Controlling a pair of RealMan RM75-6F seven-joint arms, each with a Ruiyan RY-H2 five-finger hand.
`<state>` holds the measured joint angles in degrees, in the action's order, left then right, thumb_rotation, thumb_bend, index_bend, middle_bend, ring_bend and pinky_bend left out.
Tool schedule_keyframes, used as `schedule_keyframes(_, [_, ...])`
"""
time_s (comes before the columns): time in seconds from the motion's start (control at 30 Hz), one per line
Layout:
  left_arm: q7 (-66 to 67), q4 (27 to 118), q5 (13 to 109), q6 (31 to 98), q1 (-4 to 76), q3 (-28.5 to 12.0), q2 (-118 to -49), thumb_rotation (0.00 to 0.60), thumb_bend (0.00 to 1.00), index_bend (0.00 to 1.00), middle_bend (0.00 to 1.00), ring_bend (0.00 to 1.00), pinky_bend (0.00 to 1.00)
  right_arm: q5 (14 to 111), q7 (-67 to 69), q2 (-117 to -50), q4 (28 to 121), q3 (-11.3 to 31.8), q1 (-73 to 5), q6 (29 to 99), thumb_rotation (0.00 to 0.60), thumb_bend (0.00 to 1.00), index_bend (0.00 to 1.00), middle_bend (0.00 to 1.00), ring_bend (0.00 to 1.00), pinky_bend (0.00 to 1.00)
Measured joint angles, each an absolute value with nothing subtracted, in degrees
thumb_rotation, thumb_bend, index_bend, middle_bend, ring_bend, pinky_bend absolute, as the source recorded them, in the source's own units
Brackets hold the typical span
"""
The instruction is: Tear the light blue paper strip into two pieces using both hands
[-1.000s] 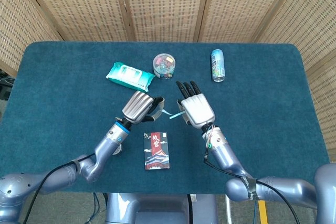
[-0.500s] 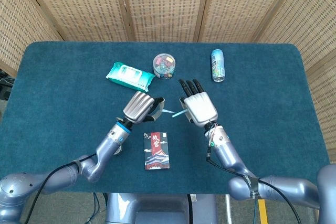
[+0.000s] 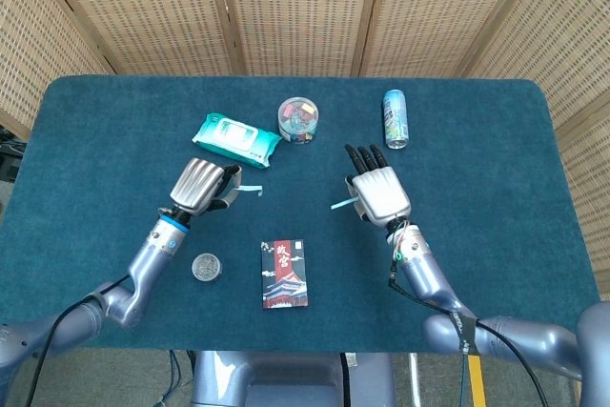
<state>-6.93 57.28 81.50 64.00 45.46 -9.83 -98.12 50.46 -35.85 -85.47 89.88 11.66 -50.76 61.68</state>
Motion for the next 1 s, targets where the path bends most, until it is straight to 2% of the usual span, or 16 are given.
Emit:
schedule_keyframes(0.07, [-8.2,56.2,82.2,64.6,44.6,-9.0,-97.3,0.6,0.35,0.65,0.59,0.73,0.76,50.2,-35.4,-86.2,88.5,11.4,-50.6,61.3,0.6,0.49,0.51,0.0,0.0,0.0])
schedule_keyframes(0.13, [-8.7,55.0,82.9,65.0,44.0,-8.1,-96.4,0.6,0.13,0.4,0.19,0.41,0.57,49.9,-35.0,-86.8,87.4,11.2,-50.3,60.9,0.6,0.17,0.24,0.0,0.0,0.0])
schedule_keyframes(0.17, [-8.6,54.8,83.1,65.0,43.7,-7.7,-95.9,0.6,0.08,0.31,0.1,0.32,0.5,49.7,-34.7,-87.0,87.1,11.2,-50.2,60.8,0.6,0.06,0.13,0.0,0.0,0.0])
schedule_keyframes(0.2, [-8.5,54.7,83.1,64.7,43.6,-7.4,-95.5,0.6,0.04,0.21,0.02,0.21,0.43,49.5,-34.3,-87.2,86.9,11.2,-50.1,60.6,0.6,0.03,0.1,0.0,0.0,0.0])
schedule_keyframes(0.27, [-7.0,55.0,82.9,63.6,43.3,-7.0,-94.6,0.6,0.0,0.09,0.0,0.08,0.32,48.4,-33.9,-87.2,87.1,11.5,-49.8,60.4,0.6,0.0,0.01,0.0,0.0,0.0])
schedule_keyframes(0.33, [-4.4,56.6,82.2,62.8,42.9,-6.9,-92.7,0.6,0.0,0.02,0.0,0.01,0.24,47.5,-33.7,-86.8,87.8,11.8,-49.5,60.5,0.6,0.0,0.0,0.0,0.0,0.0])
schedule_keyframes(0.6, [1.8,68.4,79.7,62.9,39.9,-7.0,-83.7,0.6,0.0,0.0,0.0,0.0,0.11,51.4,-30.9,-82.5,92.2,11.8,-46.6,63.5,0.6,0.0,0.0,0.0,0.0,0.0])
schedule_keyframes(0.8, [5.4,76.9,78.9,70.7,33.9,-6.7,-75.6,0.6,0.0,0.0,0.0,0.0,0.02,60.5,-23.2,-77.9,92.1,9.3,-41.4,68.0,0.6,0.0,0.0,0.0,0.0,0.0])
schedule_keyframes(1.0, [3.9,88.7,77.5,79.5,23.1,-5.0,-65.9,0.6,0.0,0.0,0.0,0.0,0.0,72.2,-8.0,-74.7,84.8,4.8,-32.1,76.9,0.6,0.0,0.0,0.0,0.0,0.0])
